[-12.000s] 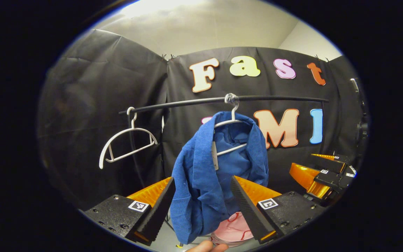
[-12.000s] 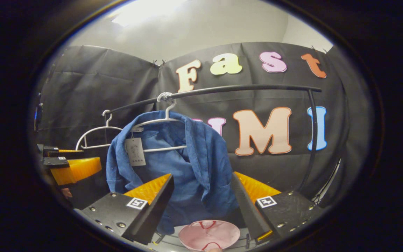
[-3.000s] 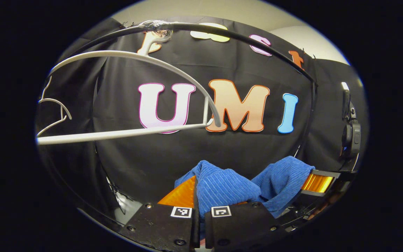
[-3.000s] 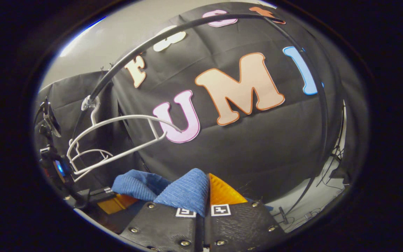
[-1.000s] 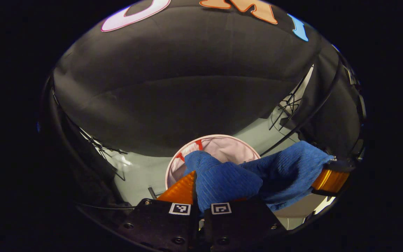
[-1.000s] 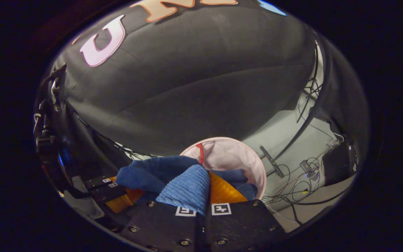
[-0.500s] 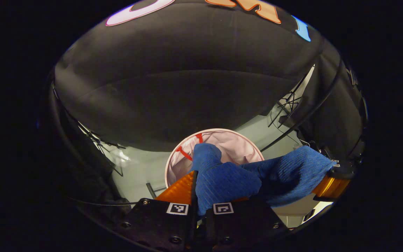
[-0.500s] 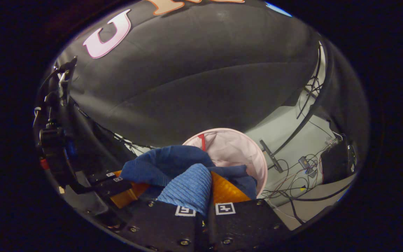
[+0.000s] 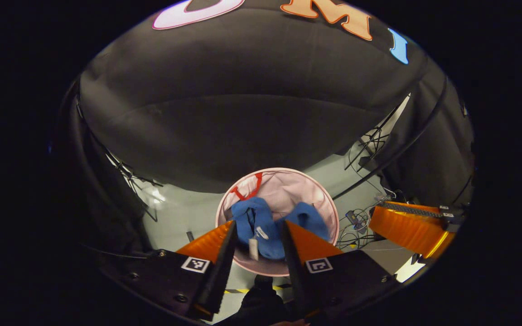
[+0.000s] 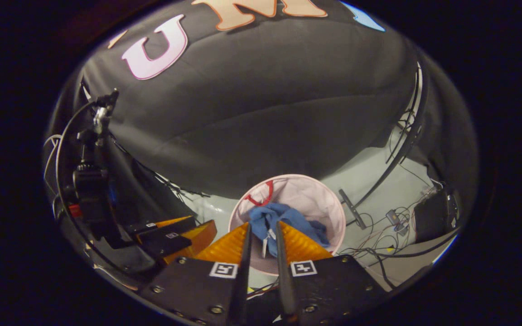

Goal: Grasp the clothes on the hanger with both hands and then place them into the laundry hamper below.

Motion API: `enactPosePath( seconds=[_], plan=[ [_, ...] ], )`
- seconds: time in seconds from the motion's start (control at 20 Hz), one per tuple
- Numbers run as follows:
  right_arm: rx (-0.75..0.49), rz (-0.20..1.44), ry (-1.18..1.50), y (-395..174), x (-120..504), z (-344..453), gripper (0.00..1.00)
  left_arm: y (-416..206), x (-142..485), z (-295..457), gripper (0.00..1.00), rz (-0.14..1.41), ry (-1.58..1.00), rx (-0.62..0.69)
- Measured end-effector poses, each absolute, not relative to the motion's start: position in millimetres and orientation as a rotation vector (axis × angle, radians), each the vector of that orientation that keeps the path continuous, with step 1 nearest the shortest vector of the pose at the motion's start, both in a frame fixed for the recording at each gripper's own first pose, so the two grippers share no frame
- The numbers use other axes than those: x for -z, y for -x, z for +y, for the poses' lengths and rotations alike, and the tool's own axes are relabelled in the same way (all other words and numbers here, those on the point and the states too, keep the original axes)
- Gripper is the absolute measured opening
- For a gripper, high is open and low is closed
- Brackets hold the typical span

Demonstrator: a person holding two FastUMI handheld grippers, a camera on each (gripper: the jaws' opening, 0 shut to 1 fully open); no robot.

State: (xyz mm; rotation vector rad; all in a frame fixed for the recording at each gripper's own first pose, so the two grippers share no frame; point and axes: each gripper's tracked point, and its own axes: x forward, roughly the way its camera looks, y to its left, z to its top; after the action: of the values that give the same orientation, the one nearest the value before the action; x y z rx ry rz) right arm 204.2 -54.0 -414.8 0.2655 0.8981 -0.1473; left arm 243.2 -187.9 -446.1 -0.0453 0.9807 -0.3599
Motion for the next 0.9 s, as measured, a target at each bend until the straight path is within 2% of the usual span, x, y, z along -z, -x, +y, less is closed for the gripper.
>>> enactPosePath(
  seconds=[0.05,0.1,0.15,0.2,0.25,0.35,0.6,0.9],
  plan=[
    [0.145,0.888,-0.259,-200.8,407.3,-53.9,0.31,-241.1,439.9,-187.0,0.74,0.969,0.044,0.353],
    [0.145,0.876,-0.248,-197.2,401.7,-54.3,0.43,-239.0,434.5,-186.2,0.73,0.959,0.041,0.340],
    [0.140,0.864,-0.243,-191.0,392.0,-56.1,0.54,-232.3,430.6,-185.9,0.82,0.954,0.044,0.336],
    [0.139,0.852,-0.239,-184.8,385.0,-58.2,0.72,-225.7,424.5,-187.4,0.85,0.948,0.050,0.328],
    [0.140,0.842,-0.236,-174.5,379.7,-60.1,0.76,-220.2,420.4,-186.3,0.92,0.940,0.051,0.321],
    [0.137,0.833,-0.238,-157.2,373.4,-67.8,0.99,-207.5,412.1,-185.3,0.97,0.922,0.045,0.305],
    [0.136,0.827,-0.232,-103.7,348.4,-80.2,1.00,-166.7,385.2,-187.2,0.98,0.907,0.071,0.253],
    [0.104,0.768,-0.235,-59.6,307.5,-87.4,1.00,-129.0,335.1,-188.0,0.97,0.805,0.079,0.207]
  ],
)
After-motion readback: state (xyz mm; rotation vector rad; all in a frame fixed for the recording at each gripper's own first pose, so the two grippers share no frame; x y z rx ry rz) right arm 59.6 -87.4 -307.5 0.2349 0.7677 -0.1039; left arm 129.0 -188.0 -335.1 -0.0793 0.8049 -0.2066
